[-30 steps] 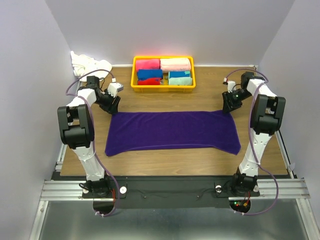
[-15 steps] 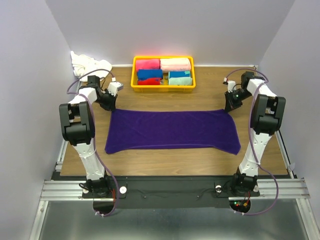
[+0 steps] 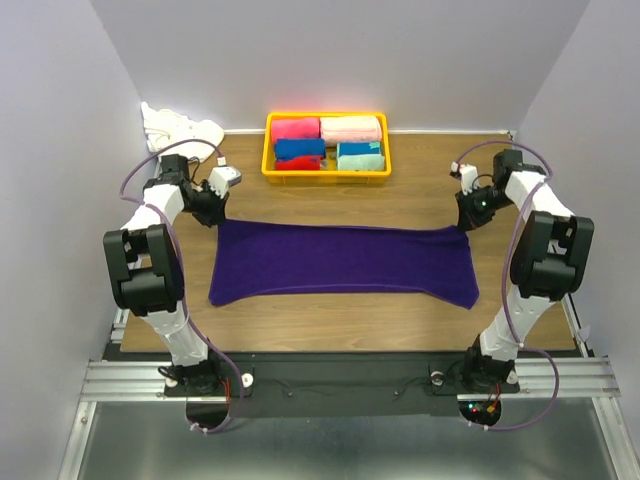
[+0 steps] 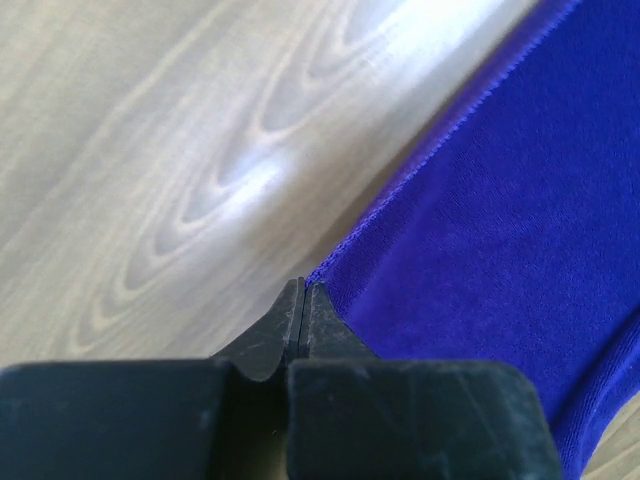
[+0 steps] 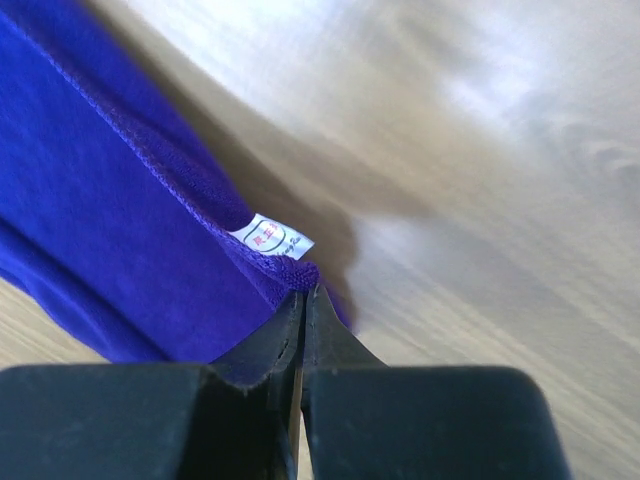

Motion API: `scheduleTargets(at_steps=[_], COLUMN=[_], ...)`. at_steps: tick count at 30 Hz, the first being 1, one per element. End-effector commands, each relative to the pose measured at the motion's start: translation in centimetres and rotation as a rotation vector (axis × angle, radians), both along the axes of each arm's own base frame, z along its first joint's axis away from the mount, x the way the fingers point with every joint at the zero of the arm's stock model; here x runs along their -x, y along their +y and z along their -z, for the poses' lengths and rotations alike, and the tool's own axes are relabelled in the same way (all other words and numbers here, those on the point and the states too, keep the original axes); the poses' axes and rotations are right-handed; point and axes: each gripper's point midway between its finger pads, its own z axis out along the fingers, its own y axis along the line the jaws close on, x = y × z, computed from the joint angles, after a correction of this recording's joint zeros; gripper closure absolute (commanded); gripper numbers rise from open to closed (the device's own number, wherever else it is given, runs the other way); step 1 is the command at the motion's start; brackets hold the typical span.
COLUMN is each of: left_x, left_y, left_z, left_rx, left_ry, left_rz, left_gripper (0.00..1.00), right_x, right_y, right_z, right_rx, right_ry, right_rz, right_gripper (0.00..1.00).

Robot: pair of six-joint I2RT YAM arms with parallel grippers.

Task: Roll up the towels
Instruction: Fold the towel

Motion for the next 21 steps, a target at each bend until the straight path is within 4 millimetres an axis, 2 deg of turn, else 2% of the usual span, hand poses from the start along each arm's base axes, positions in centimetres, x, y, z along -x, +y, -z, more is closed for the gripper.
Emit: scheduleTargets(at_steps=[1,4,6,7,10,11,14,16,21], left_x=[1.2,1.2,1.0,0.8,0.5,0.5,0.3,0.2,0.3], left_y=[-0.3,-0.2,-0.2,-0.1,0.0,0.0,0.1,0.1,0.1], left_z=[0.1,0.7,0.8,1.0,1.1,1.0,0.8,0.8,0.9], left_rx=[0.001,-0.006,-0.005,-0.003,-0.006,-0.009,-0.014,-0.016,-0.010], left_ry=[-0.007,0.001,0.001,0.004,0.005,0.005,-0.002,-0.002,0.004], left_rz=[0.039,0.034,0.032,0.027,0.026,0.026,0.027,0.028,0.027], left_gripper=[1.00,1.00,1.00,1.00,1.00,1.00,1.00,1.00,1.00], right_x=[1.1,1.5,1.4,0.9,0.2,-0.3,-0.8,-0.4,-0.6], right_y=[-0.2,-0.1,0.2,0.2,0.4,0.6,0.9,1.3,1.8], right_z=[1.1,2.2,3.0,2.8,3.3,3.1,3.0,3.1,2.5], right_rx=[0.055,0.055,0.032,0.024,-0.005,-0.014,-0.043,-0.065,-0.099], right_ry=[-0.034,-0.011,0.018,0.015,0.037,0.033,0.046,0.077,0.089], right_rz=[-0.074,-0.078,-0.068,-0.052,-0.033,-0.026,-0.023,-0.032,-0.039], right_gripper=[1.00,0.95,0.84,0.71,0.60,0.50,0.49,0.52,0.67])
